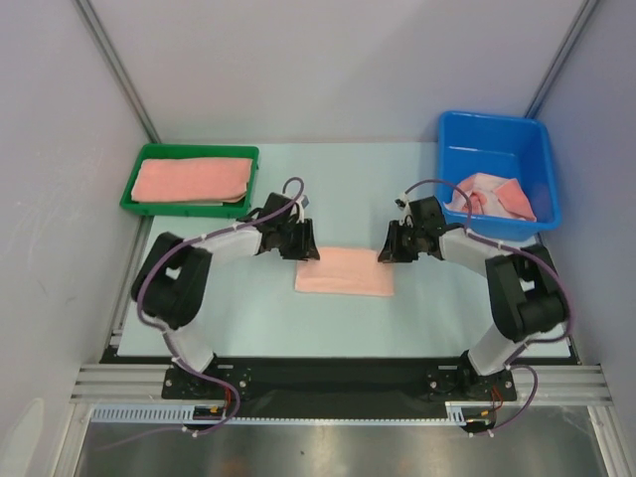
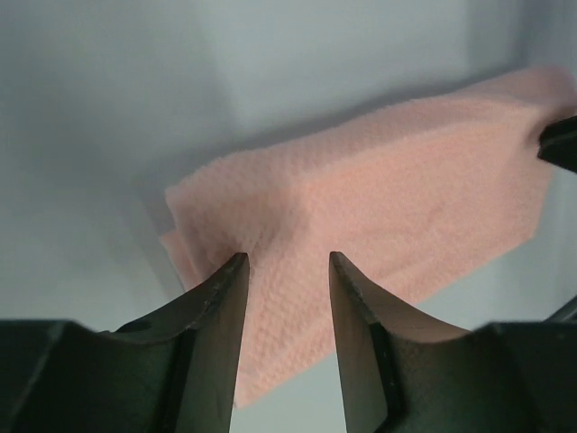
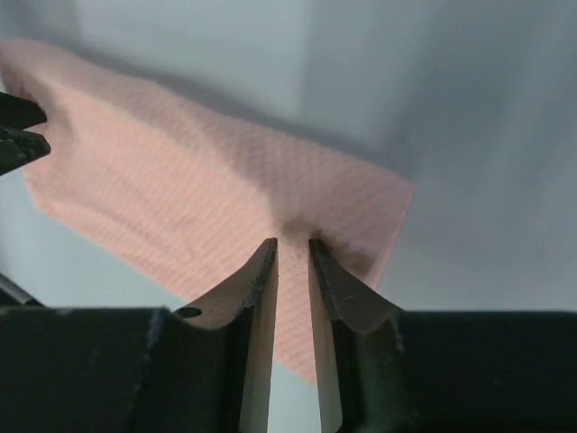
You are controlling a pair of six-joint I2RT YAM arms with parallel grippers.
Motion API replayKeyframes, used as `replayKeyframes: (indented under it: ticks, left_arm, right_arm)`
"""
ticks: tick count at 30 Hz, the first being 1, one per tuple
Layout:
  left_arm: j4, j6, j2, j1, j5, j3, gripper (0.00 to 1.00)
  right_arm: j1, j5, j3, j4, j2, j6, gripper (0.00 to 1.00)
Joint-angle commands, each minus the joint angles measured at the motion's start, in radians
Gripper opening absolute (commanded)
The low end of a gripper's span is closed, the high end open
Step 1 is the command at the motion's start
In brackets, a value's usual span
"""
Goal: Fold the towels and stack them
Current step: Fold the towel
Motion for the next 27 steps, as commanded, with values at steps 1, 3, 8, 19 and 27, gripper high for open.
replayKeyframes:
  ticks: [1, 3, 8, 19, 27]
  left_arm:
    - [0.050, 0.000, 0.111, 0.035, 0.029, 0.042, 0.46]
    - [0.051, -0.001, 0.139, 0.049, 0.020, 0.048, 0.46]
    - [0.004, 0.005, 0.104, 0.075, 0.020, 0.076, 0.47]
    - [-0.095, 0.078, -0.121, 0.075, -0.077, -0.045, 0.61]
    - [0.062, 0.017, -0.051, 0.072, 0.036, -0.156, 0.60]
  right_arm:
    - [-0.032, 0.017, 0.056, 0.106, 0.109, -0.088, 0.25]
    - [-0.042, 0.046, 0.079, 0.113, 0.168, -0.108, 0.25]
    - [-0.041, 0.069, 0.098, 0.070, 0.159, -0.138, 0.30]
    - [0.062, 0.112, 0.049, -0.119, -0.026, -0.038, 0.33]
    - [0.080, 0.177, -0.117, 0.008, -0.033, -0.007, 0.30]
